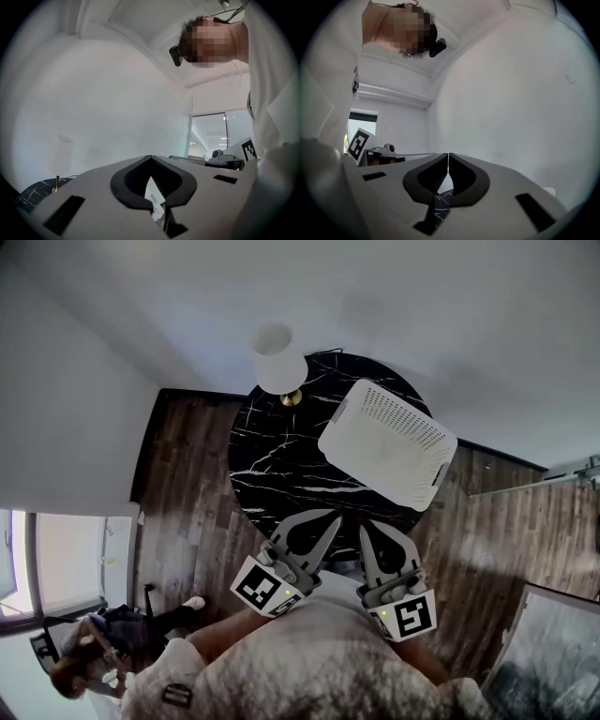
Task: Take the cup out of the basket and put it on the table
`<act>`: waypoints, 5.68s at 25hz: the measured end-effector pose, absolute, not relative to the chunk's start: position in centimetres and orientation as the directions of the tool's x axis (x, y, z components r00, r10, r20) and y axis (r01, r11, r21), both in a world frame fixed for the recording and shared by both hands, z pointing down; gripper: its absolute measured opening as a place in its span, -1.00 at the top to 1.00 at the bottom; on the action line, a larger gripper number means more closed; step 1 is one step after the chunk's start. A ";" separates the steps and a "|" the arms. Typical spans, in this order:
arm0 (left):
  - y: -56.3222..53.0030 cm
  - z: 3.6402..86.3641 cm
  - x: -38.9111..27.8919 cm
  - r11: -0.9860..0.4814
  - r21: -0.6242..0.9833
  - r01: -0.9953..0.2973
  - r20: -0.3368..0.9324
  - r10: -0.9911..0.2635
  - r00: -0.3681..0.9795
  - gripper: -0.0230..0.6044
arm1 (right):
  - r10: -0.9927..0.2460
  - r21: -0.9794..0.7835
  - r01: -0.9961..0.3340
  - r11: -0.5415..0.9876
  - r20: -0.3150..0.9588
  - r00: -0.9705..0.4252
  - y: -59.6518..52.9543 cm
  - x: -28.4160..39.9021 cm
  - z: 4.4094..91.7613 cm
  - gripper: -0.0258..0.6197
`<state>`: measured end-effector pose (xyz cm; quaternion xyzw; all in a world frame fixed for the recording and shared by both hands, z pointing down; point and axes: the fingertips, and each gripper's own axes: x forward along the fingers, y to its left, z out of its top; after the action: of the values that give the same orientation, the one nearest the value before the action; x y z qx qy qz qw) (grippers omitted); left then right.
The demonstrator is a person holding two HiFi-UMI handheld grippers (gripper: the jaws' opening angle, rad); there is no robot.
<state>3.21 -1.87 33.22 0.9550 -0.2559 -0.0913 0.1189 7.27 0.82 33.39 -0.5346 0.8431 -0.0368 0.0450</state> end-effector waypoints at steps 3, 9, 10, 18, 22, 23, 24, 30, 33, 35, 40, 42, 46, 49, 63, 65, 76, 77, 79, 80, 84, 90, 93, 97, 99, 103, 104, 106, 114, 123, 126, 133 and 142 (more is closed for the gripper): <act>-2.0 32.8 5.5 -0.853 0.265 -0.451 -0.118 -0.492 0.862 0.91 | -0.921 -0.081 -0.918 0.389 -0.048 -0.387 0.8 10.3 33.1 0.89; -2.2 32.8 8.5 -0.876 0.234 -0.422 -0.105 -0.454 0.885 0.91 | -0.932 -0.065 -0.931 0.360 -0.058 -0.357 0.8 13.1 32.9 0.89; -2.2 32.9 8.7 -0.878 0.232 -0.419 -0.103 -0.451 0.887 0.91 | -0.933 -0.061 -0.931 0.359 -0.056 -0.356 0.7 13.3 33.0 0.89; -3.4 35.7 10.6 -0.885 0.247 -0.395 0.010 -0.406 0.914 0.91 | -0.909 -0.013 -0.909 0.416 0.031 -0.416 -1.2 13.9 35.4 0.89; -4.7 39.1 11.3 -0.891 0.246 -0.382 0.105 -0.367 0.924 0.91 | -0.915 -0.020 -0.920 0.392 0.094 -0.392 -3.5 14.9 37.4 0.89; -5.1 39.7 11.4 -0.891 0.246 -0.382 0.120 -0.363 0.924 0.91 | -0.918 -0.007 -0.923 0.385 0.105 -0.383 -4.0 15.1 37.9 0.89; -5.5 40.4 11.4 -0.891 0.251 -0.379 0.137 -0.355 0.925 0.91 | -0.919 0.016 -0.925 0.380 0.119 -0.376 -4.5 15.3 38.5 0.89; -7.6 45.2 12.0 -0.881 0.299 -0.368 0.255 -0.298 0.920 0.91 | -0.876 0.096 -0.905 0.413 0.313 -0.367 -6.6 16.4 44.0 0.88; -8.9 46.8 12.2 -0.875 0.308 -0.375 0.289 -0.290 0.913 0.91 | -0.859 0.127 -0.899 0.420 0.374 -0.349 -7.8 17.1 45.8 0.88; -9.6 47.9 12.5 -0.873 0.317 -0.371 0.310 -0.275 0.910 0.91 | -0.845 0.138 -0.894 0.427 0.413 -0.340 -8.4 17.5 47.0 0.88; -11.3 50.5 13.2 -0.861 0.333 -0.385 0.374 -0.254 0.892 0.91 | -0.771 0.139 -0.866 0.481 0.536 -0.343 -10.1 18.1 50.9 0.87; -12.1 51.7 13.5 -0.857 0.330 -0.396 0.413 -0.246 0.877 0.91 | -0.740 0.134 -0.854 0.502 0.579 -0.344 -10.8 18.4 52.4 0.87; -13.6 53.5 13.9 -0.851 0.328 -0.410 0.460 -0.235 0.857 0.91 | -0.675 0.135 -0.827 0.545 0.657 -0.337 -12.2 18.8 55.5 0.87; -14.7 54.5 14.0 -0.845 0.329 -0.421 0.480 -0.234 0.845 0.91 | -0.615 0.139 -0.801 0.582 0.720 -0.322 -13.3 19.2 58.2 0.86; -17.2 58.1 14.6 -0.847 0.327 -0.419 0.575 -0.174 0.800 0.91 | -0.402 0.144 -0.735 0.663 0.896 -0.188 -16.8 21.0 67.8 0.73; -17.4 58.3 14.9 -0.852 0.320 -0.414 0.577 -0.171 0.799 0.91 | -0.382 0.148 -0.722 0.676 0.908 -0.172 -17.2 21.3 68.7 0.73; -17.2 58.7 15.0 -0.855 0.321 -0.408 0.597 -0.153 0.788 0.91 | -0.280 0.162 -0.625 0.763 0.955 -0.094 -17.3 21.5 72.5 0.75; -17.2 58.7 15.0 -0.854 0.320 -0.409 0.597 -0.154 0.788 0.91 | -0.284 0.167 -0.620 0.767 0.954 -0.095 -17.4 21.4 72.5 0.79; -17.1 58.6 14.9 -0.854 0.318 -0.411 0.594 -0.158 0.789 0.91 | -0.285 0.168 -0.616 0.770 0.954 -0.096 -17.3 21.3 72.5 0.83; -17.1 58.6 14.9 -0.854 0.318 -0.413 0.593 -0.161 0.789 0.91 | -0.284 0.166 -0.617 0.769 0.954 -0.097 -17.2 21.2 72.5 0.83; -16.9 58.1 14.7 -0.856 0.307 -0.416 0.584 -0.175 0.792 0.91 | -0.298 0.171 -0.626 0.761 0.949 -0.104 -16.7 21.2 72.1 0.83; -16.2 56.8 13.8 -0.865 0.285 -0.414 0.550 -0.206 0.809 0.91 | -0.397 0.212 -0.670 0.711 0.908 -0.134 -16.1 20.8 68.4 0.83; -15.3 56.1 13.1 -0.868 0.270 -0.418 0.542 -0.221 0.810 0.91 | -0.451 0.229 -0.703 0.674 0.881 -0.145 -15.5 20.5 65.9 0.83; -14.0 54.0 12.7 -0.874 0.240 -0.424 0.502 -0.262 0.824 0.91 | -0.534 0.264 -0.733 0.627 0.831 -0.157 -14.2 20.1 62.0 0.83; -13.5 52.7 12.7 -0.876 0.224 -0.427 0.471 -0.286 0.834 0.91 | -0.575 0.283 -0.745 0.605 0.802 -0.162 -13.4 19.8 59.9 0.83; -12.3 50.1 12.7 -0.883 0.197 -0.426 0.405 -0.322 0.856 0.91 | -0.655 0.322 -0.768 0.554 0.738 -0.163 -11.6 19.3 55.7 0.83; -12.0 49.5 12.7 -0.886 0.191 -0.423 0.392 -0.326 0.860 0.91 | -0.673 0.331 -0.773 0.540 0.721 -0.161 -11.2 19.2 54.6 0.83; -11.3 48.5 12.8 -0.890 0.184 -0.416 0.367 -0.331 0.870 0.91 | -0.705 0.347 -0.783 0.516 0.692 -0.158 -10.4 19.0 52.6 0.83; -9.1 45.7 13.6 -0.903 0.161 -0.398 0.304 -0.339 0.891 0.91 | -0.765 0.370 -0.800 0.472 0.623 -0.163 -7.3 18.6 46.9 0.83; -8.7 45.0 11.8 -0.882 0.146 -0.448 0.293 -0.394 0.871 0.91 | -0.766 0.374 -0.776 0.508 0.608 -0.209 -7.0 16.2 45.8 0.83; -9.0 44.9 9.9 -0.857 0.144 -0.495 0.295 -0.440 0.848 0.91 | -0.756 0.376 -0.747 0.549 0.605 -0.250 -7.4 14.3 45.6 0.83; -9.3 45.0 3.7 -0.766 0.144 -0.627 0.303 -0.569 0.765 0.91 | -0.710 0.379 -0.649 0.660 0.598 -0.372 -8.1 8.0 45.3 0.83; -8.6 45.5 -4.5 -0.618 0.152 -0.771 0.316 -0.709 0.631 0.91 | -0.615 0.374 -0.501 0.781 0.601 -0.510 -8.1 0.0 45.4 0.83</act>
<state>-4.51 -8.63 45.48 0.8924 -0.4145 0.1130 0.1379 -0.03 -8.06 45.40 -0.3224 0.8656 0.0761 -0.3755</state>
